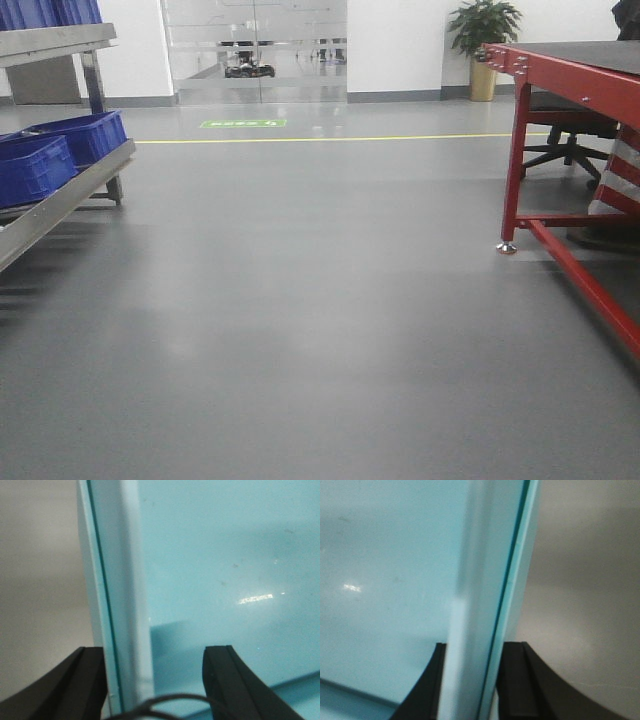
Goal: Move two blue bins to right shelf middle
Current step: 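Drive the base across the floor carrying the light-blue bin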
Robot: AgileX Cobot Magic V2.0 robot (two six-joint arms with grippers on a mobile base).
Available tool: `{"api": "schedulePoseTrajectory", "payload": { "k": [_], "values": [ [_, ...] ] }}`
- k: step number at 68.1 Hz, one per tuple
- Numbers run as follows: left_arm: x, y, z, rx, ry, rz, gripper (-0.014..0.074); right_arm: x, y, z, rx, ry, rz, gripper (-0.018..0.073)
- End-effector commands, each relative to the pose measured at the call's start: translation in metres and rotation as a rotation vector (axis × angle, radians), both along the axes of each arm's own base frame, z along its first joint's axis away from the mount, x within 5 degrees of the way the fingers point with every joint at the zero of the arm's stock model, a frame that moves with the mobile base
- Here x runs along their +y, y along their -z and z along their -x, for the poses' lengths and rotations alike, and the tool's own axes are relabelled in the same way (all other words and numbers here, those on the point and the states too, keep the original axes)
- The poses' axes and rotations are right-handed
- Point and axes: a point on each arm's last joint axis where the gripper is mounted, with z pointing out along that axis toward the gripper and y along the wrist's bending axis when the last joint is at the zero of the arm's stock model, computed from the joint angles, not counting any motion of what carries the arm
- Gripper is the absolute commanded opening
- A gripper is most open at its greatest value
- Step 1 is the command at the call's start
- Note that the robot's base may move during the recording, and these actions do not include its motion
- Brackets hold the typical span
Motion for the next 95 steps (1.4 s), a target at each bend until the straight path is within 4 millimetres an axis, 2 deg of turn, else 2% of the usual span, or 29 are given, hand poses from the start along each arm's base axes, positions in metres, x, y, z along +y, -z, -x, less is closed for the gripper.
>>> {"api": "schedulePoseTrajectory", "payload": {
  "k": [1,95],
  "values": [
    [0.0004,-0.0185,0.0105,-0.092,0.038,0.058,-0.0111,-0.0013,-0.0122,0.0006,-0.098,0.006,-0.024,-0.0154],
    [0.0004,-0.0185,0.0105,-0.092,0.038,0.058,-0.0111,-0.0013,-0.0122,0.0006,-0.098,0.006,-0.024,-0.0154]
  ]
}}
